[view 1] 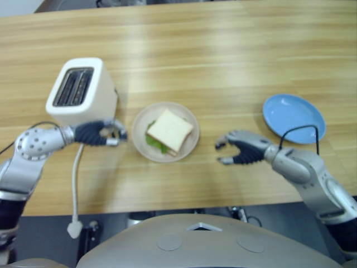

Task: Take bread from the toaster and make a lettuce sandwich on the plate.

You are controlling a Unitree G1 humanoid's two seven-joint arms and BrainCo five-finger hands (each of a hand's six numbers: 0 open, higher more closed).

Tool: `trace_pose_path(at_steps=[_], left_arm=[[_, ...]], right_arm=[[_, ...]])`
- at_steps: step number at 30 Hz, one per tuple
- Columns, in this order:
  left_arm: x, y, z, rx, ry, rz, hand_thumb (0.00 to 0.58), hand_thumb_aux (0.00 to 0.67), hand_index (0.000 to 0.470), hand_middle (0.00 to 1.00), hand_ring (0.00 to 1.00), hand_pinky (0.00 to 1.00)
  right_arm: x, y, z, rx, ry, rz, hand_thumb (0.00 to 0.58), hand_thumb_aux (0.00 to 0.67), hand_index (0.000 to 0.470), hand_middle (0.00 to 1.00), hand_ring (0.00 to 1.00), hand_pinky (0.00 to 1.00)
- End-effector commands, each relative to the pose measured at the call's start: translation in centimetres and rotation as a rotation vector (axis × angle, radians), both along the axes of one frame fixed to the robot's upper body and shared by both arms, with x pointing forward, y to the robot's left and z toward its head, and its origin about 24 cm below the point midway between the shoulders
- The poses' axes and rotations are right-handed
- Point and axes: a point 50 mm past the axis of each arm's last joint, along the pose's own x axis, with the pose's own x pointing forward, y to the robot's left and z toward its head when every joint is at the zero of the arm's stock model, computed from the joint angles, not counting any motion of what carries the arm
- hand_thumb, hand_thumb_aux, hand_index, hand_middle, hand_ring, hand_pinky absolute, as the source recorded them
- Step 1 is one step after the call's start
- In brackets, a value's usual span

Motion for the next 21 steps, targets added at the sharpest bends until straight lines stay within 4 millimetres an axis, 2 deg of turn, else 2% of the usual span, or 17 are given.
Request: trace_pose_path(at_steps=[1, 4, 8, 11, 15, 21], left_arm=[[-1.5, -0.5, -2.0, 0.091, 0.150, -0.074, 0.580, 0.670, 0.460, 1.00, 1.00, 1.00], [-2.4, -0.8, -3.3, 0.129, 0.243, -0.105, 0.580, 0.670, 0.460, 1.00, 1.00, 1.00], [-2.5, -0.5, -4.9, 0.218, 0.315, -0.117, 0.580, 0.670, 0.460, 1.00, 1.00, 1.00], [-1.9, -1.5, -5.9, 0.214, 0.311, -0.156, 0.580, 0.670, 0.460, 1.00, 1.00, 1.00], [-0.6, -2.7, -7.0, 0.220, 0.257, -0.171, 0.580, 0.670, 0.460, 1.00, 1.00, 1.00], [2.7, -2.3, -7.9, 0.291, 0.135, -0.100, 0.580, 0.670, 0.460, 1.00, 1.00, 1.00]], right_arm=[[-1.3, 0.1, -0.9, -0.035, 0.169, 0.020, 0.580, 0.670, 0.460, 1.00, 1.00, 1.00], [-1.8, 0.8, -2.8, -0.109, 0.231, 0.058, 0.580, 0.670, 0.460, 1.00, 1.00, 1.00], [-2.5, 3.7, -4.8, -0.121, 0.287, 0.166, 0.580, 0.670, 0.460, 1.00, 1.00, 1.00], [-2.4, 5.8, -5.7, -0.112, 0.296, 0.227, 0.580, 0.670, 0.460, 1.00, 1.00, 1.00], [-1.6, 7.2, -7.1, -0.133, 0.283, 0.263, 0.580, 0.670, 0.460, 1.00, 1.00, 1.00], [0.6, 8.4, -8.0, -0.123, 0.210, 0.253, 0.580, 0.670, 0.460, 1.00, 1.00, 1.00]])
